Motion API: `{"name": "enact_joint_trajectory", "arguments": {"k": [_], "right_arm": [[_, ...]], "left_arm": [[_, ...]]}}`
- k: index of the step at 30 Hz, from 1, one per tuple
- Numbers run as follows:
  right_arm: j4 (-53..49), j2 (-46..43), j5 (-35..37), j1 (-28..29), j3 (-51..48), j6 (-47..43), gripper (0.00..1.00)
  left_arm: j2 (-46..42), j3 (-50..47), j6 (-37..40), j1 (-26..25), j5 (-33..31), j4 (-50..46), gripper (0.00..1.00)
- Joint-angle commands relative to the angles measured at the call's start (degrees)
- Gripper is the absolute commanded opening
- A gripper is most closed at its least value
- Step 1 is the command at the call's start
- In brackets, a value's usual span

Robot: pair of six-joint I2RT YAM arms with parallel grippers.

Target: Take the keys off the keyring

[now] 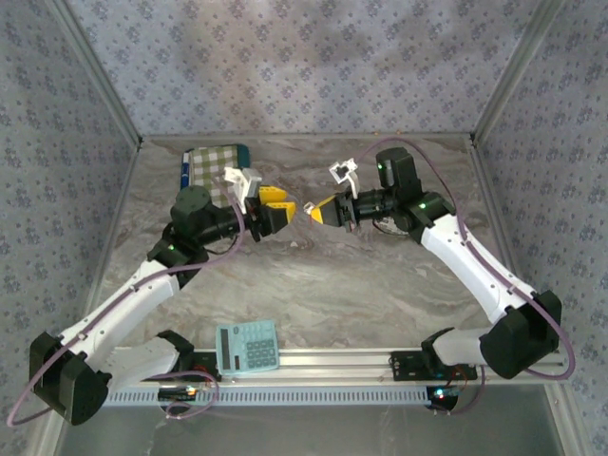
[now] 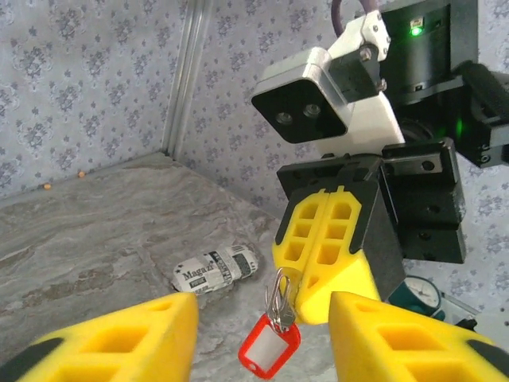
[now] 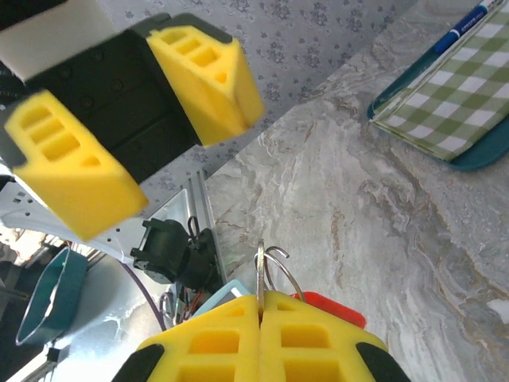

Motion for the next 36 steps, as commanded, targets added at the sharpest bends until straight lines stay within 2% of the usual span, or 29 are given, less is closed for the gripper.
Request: {"name": "enact_joint_trajectory", "arguments": {"k": [1, 6, 8, 10, 14, 15, 18, 22, 25, 27, 31, 36], "right_arm": [[2.2, -1.1, -1.8, -0.7, 1.4, -0.6, 0.00], [3.0, -0.1, -2.0, -0.1, 3.2, 1.6, 0.00], [2.8, -0.3, -1.8, 0.2, 3.5, 1.7, 0.00], [2.9, -0.4, -1.7, 0.4, 3.5, 1.8, 0.00], [2.5, -1.0, -0.2, 1.2, 3.4, 1.1, 0.00], [2.2, -1.1, -0.1, 1.3, 3.3, 0.6, 0.00], [1.2, -1.5, 2.0, 1.5, 3.2, -0.7, 0.00], [2.5, -3.8, 7.0, 2.7, 1.7, -3.4, 0.00], [4.3, -7.0, 12.6, 4.7, -0.4, -7.1, 0.00], [6.4, -9.0, 15.6, 5.6, -2.8, -8.6, 0.00], [8.2, -11.2, 17.1, 6.2, -4.1, -10.1, 0.00], [7.0, -11.7, 18.7, 7.9, -4.1, -11.8, 0.00]], "left_arm": [[-0.6, 2.2, 1.0, 0.0, 3.8, -1.9, 0.41], [-0.5, 2.0, 8.2, -5.9, -5.7, -6.5, 0.31], [-0.1, 1.7, 8.9, -7.2, -7.9, -5.9, 0.26], [0.0, 1.3, 8.2, -7.3, -8.9, -4.3, 0.26], [-0.7, -0.8, 5.7, -7.2, -8.1, 0.9, 0.35], [-1.1, -1.4, 4.6, -6.8, -7.2, 2.1, 0.40], [-2.3, -3.7, 0.5, -4.5, -2.3, 7.4, 0.57], [-3.4, -6.5, -4.7, -0.8, 3.3, 12.8, 0.67], [-3.7, -5.6, -1.0, -1.1, 6.4, 8.9, 0.74], [-4.0, -4.2, 4.4, -3.1, 5.1, 3.7, 0.77], [-4.5, -3.4, 15.3, -9.0, -2.4, -1.9, 0.79], [-4.8, -5.5, 20.9, -12.5, -8.6, 1.8, 0.81]]}}
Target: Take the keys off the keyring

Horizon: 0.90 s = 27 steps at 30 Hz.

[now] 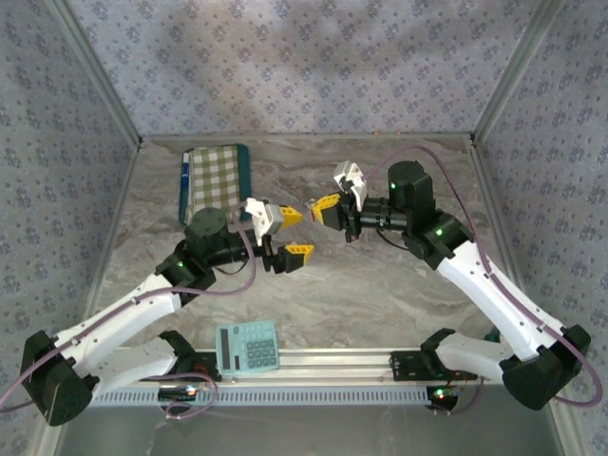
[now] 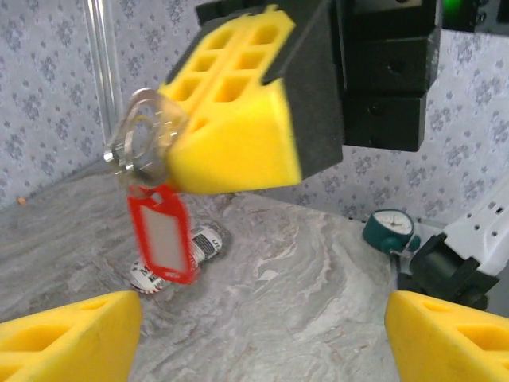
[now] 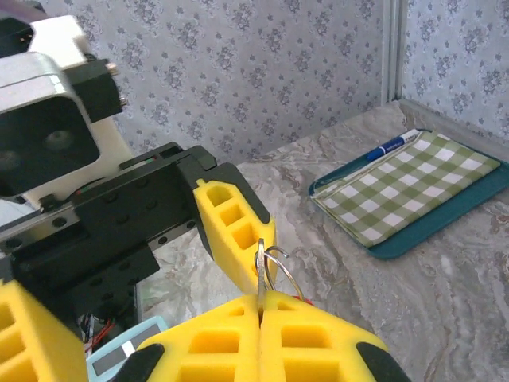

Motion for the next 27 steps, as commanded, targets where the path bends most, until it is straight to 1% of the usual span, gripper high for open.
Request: {"name": "enact_joint_trajectory", "arguments": {"k": [1, 3, 8, 19, 27], "right_arm": [[0.8, -0.8, 2.5, 1.0, -0.5, -2.7, 0.00], [1.0, -1.0, 2.7, 1.3, -1.0, -2.8, 0.00], [1.1, -0.6, 3.6, 2.0, -1.2, -3.0, 0.00], [2.7, 0.0, 5.2, 2.7, -1.6, -2.5, 0.00], [1.9, 0.6, 3.7, 3.5, -1.3, -3.1, 0.00]], "left_arm": [[-1.4, 0.0, 6.4, -0.9, -5.3, 2.1, 0.81], [-1.5, 0.1, 6.9, -1.3, -6.6, 2.4, 0.82], [-1.0, 1.4, 7.0, -1.9, -4.6, 2.3, 0.81], [-1.1, 2.4, 6.8, -2.7, -4.6, 2.2, 0.78], [-1.3, 2.0, 6.7, -2.7, -7.4, 2.9, 0.79]]}}
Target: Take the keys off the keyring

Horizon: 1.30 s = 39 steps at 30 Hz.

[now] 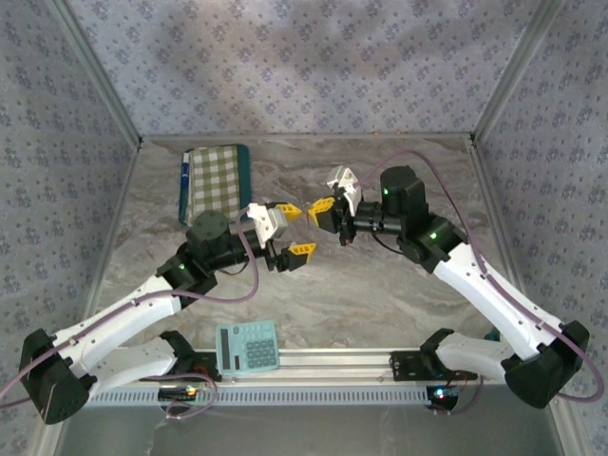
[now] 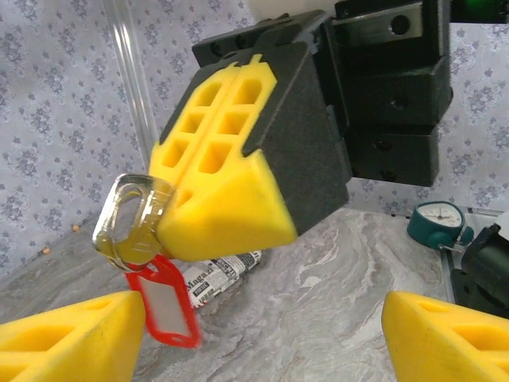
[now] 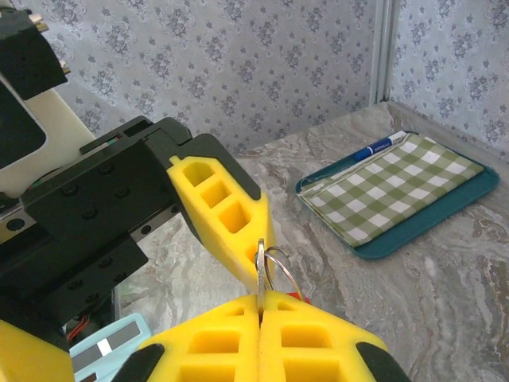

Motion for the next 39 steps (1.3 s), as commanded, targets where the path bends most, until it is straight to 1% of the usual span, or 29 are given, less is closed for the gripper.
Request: {"name": "enact_joint_trajectory", "arguments": {"k": [1, 7, 11, 16, 19, 27, 32, 39], "right_arm": [[0.2, 0.6, -0.9, 0.8, 0.2, -1.2, 0.00], [-0.3, 0.9, -0.2, 1.3, 0.5, -1.6, 0.00], [-0.5, 1.1, 0.6, 1.5, 0.8, -1.6, 0.00], [-1.5, 1.8, 6.3, 1.9, 1.4, -1.5, 0.00], [-2.1, 1.9, 10.0, 1.8, 1.6, -1.2, 0.00], [-0.9, 1.5, 14.8, 1.4, 1.3, 0.1, 0.00], [-0.5, 1.4, 16.6, 1.0, 1.2, 0.7, 0.00], [-0.1, 1.0, 14.5, 0.7, 1.1, 0.7, 0.00]], "left_arm": [[-1.0, 2.0, 0.4, -0.3, -1.5, 2.2, 0.79], [-1.0, 2.2, 0.3, -0.3, -1.8, 2.7, 0.80], [-1.1, 2.3, -0.2, -0.3, -0.9, 2.8, 0.78], [-1.1, 2.7, -0.4, -0.4, 0.0, 2.4, 0.74], [-1.2, 3.0, -0.2, -0.4, 0.4, 1.8, 0.69], [-1.2, 3.4, 0.0, -0.6, 0.6, 0.9, 0.65], [-1.0, 3.6, 0.1, -0.7, 0.7, 0.6, 0.63], [-0.9, 3.6, 0.4, -0.6, -0.1, 0.0, 0.63]]}}
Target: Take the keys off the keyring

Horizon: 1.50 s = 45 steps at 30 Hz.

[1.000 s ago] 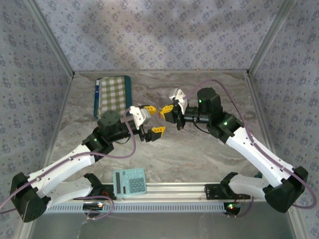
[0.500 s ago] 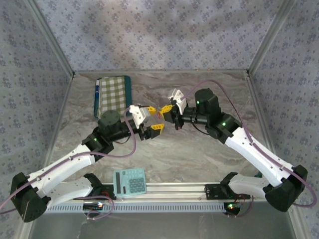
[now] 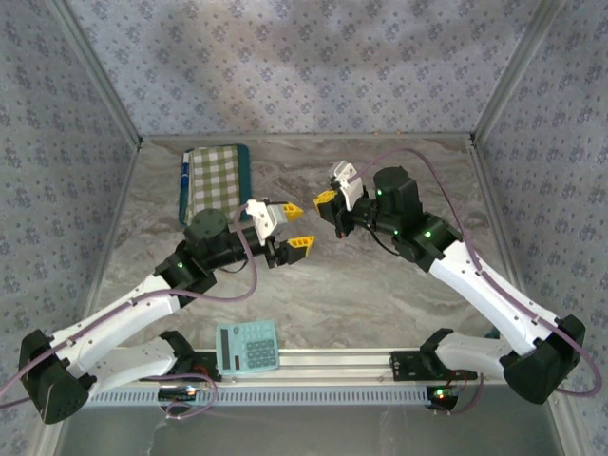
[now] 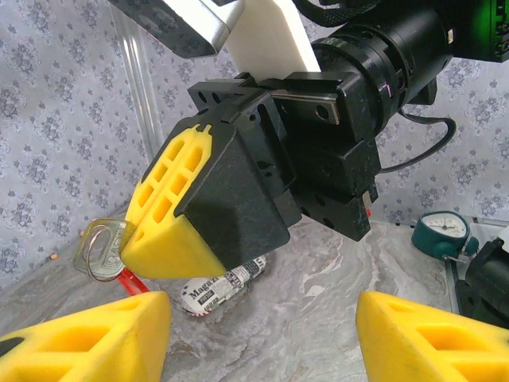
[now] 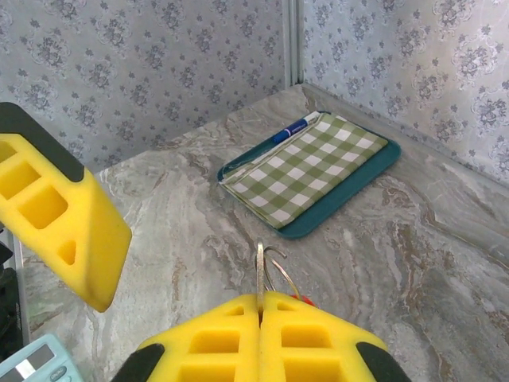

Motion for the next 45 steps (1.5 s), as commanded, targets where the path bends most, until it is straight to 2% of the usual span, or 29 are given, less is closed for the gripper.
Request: {"name": "enact_joint_trajectory", "arguments": {"k": [1, 6, 8, 11, 31, 45], "right_arm": [[0.2, -0.4, 0.0, -0.2, 1.0, 0.8, 0.00], [0.9, -1.7, -3.2, -0.9, 0.4, 0.5, 0.00], [1.5, -1.8, -5.3, -0.9, 0.3, 0.5, 0.00], [2.1, -1.8, -7.1, -0.6, -0.1, 0.4, 0.00], [3.6, -2.5, -9.8, 0.9, -1.4, 0.0, 0.00], [3.5, -3.3, -11.3, 1.7, -2.0, -0.7, 0.00]], "left_arm": [[-1.1, 1.5, 0.6, -0.3, 0.2, 1.1, 0.64], [-2.3, 0.6, 0.6, -0.1, -4.6, 0.8, 0.67], [-2.0, 0.7, -0.2, 0.2, -4.4, 1.4, 0.72], [-0.9, 1.2, -0.9, 0.2, -3.1, 1.8, 0.73], [0.8, 2.2, -1.4, 0.4, -2.6, 2.5, 0.73], [0.9, 1.4, -2.1, 1.0, -5.2, 3.3, 0.74]]}}
